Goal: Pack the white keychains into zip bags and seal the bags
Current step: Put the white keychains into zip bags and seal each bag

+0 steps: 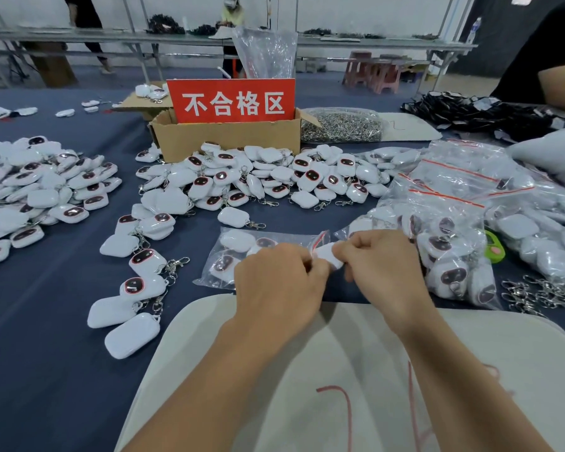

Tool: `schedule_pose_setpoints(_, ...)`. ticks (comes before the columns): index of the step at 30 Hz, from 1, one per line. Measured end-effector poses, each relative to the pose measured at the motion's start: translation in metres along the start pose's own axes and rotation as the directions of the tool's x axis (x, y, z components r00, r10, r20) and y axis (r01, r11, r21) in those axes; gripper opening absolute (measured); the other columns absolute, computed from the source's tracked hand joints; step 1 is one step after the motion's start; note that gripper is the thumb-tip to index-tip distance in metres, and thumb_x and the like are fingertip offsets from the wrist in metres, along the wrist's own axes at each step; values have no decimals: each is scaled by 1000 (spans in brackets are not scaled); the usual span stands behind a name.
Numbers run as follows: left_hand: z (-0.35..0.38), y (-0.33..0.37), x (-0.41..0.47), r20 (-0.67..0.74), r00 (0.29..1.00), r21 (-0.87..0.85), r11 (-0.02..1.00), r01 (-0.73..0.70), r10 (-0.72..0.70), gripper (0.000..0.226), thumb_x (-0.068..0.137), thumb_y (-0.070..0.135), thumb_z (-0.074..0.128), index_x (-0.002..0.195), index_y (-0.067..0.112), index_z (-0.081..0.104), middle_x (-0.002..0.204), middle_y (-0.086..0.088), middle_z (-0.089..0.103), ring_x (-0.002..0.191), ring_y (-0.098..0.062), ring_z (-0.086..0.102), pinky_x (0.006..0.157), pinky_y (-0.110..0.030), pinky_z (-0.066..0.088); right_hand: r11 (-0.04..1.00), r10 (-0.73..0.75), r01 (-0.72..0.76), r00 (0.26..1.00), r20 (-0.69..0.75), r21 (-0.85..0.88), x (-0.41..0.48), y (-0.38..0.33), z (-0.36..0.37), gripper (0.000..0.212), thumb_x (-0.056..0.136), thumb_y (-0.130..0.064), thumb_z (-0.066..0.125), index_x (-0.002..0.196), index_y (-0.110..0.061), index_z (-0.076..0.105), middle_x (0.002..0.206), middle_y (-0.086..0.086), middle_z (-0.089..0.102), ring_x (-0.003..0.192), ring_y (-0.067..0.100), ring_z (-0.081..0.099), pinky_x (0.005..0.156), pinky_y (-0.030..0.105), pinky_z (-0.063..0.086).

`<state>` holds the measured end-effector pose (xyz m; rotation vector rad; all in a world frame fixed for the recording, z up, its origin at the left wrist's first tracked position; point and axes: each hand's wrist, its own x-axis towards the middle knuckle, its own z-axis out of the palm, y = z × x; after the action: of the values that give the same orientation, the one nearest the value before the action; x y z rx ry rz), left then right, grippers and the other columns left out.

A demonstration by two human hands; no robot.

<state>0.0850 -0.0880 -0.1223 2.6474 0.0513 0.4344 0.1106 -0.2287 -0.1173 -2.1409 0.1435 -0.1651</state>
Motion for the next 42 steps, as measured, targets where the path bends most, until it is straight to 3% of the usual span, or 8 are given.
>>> schedule_pose_setpoints(6, -8, -5, 1, -129, 991, -345, 935, -86, 44, 39, 85, 46, 46, 59, 17, 52, 53, 3, 49, 58, -16, 48, 55, -35, 34, 992, -29, -27, 895, 446, 119, -2, -3, 1, 37, 101, -23, 52, 73, -2, 63, 59, 16, 58, 46, 13, 46, 44, 20, 34)
schedule_pose_setpoints(10, -23, -24, 19, -272, 863, -728, 678, 105, -425, 32, 84, 45, 51, 65, 28, 71, 46, 9, 50, 49, -10, 44, 60, -34, 39, 979, -117, 125, 991, 63, -160, 2, 4, -5, 32, 91, -29, 59, 73, -2, 56, 59, 14, 54, 51, 12, 38, 55, 33, 42)
schedule_pose_setpoints(13, -33, -43, 32, -150, 706, -917, 364, 163, -693, 36, 81, 38, 52, 51, 25, 68, 50, 9, 54, 51, -10, 46, 64, -34, 37, 979, -182, 159, 965, -190, -127, 5, 4, -6, 28, 89, -25, 57, 71, -5, 59, 63, 12, 58, 55, 19, 45, 64, 36, 49)
schedule_pose_setpoints(16, -35, -59, 41, -23, 641, -911, 280, 303, -768, 32, 77, 29, 56, 48, 29, 69, 46, 10, 52, 49, -13, 43, 60, -32, 32, 980, -198, 193, 949, -246, -47, 3, -3, 3, 21, 93, -21, 59, 76, -25, 70, 69, -9, 67, 67, 10, 60, 66, 17, 46)
schedule_pose_setpoints(21, -24, -70, 47, 24, 736, -846, 379, 376, -677, 27, 75, 17, 56, 68, 32, 77, 59, 9, 67, 57, -15, 59, 48, -24, 43, 966, -251, 244, 964, -89, -83, 27, -17, 25, 37, 97, -14, 53, 123, -31, 73, 126, -3, 67, 109, 9, 58, 95, 25, 43)
schedule_pose_setpoints(28, -15, -82, 47, 29, 864, -606, 678, 416, -504, 53, 77, -1, 44, 92, 40, 74, 95, 19, 73, 95, -5, 67, 87, -28, 53, 776, -164, 352, 914, 370, -524, 105, -32, 59, 64, 96, -3, 52, 157, -9, 36, 152, 17, 46, 139, 34, 42, 112, 39, 39)
schedule_pose_setpoints(39, -11, -80, 38, 134, 967, -297, 922, 248, -217, 53, 87, 2, 50, 126, 32, 69, 135, 4, 63, 122, -26, 57, 103, -46, 46, 660, -307, 431, 902, 303, -615, 85, -19, 49, 36, 97, -11, 58, 130, -22, 60, 120, 4, 67, 108, 28, 62, 90, 38, 45)
schedule_pose_setpoints(42, -14, -77, 34, 85, 963, -344, 899, 269, -256, 53, 86, 0, 48, 122, 30, 72, 129, 6, 63, 120, -25, 57, 102, -46, 48, 870, -342, 322, 940, 13, -372, 49, -18, 32, 31, 103, -14, 48, 122, -24, 71, 105, -5, 70, 97, 22, 61, 86, 34, 44)
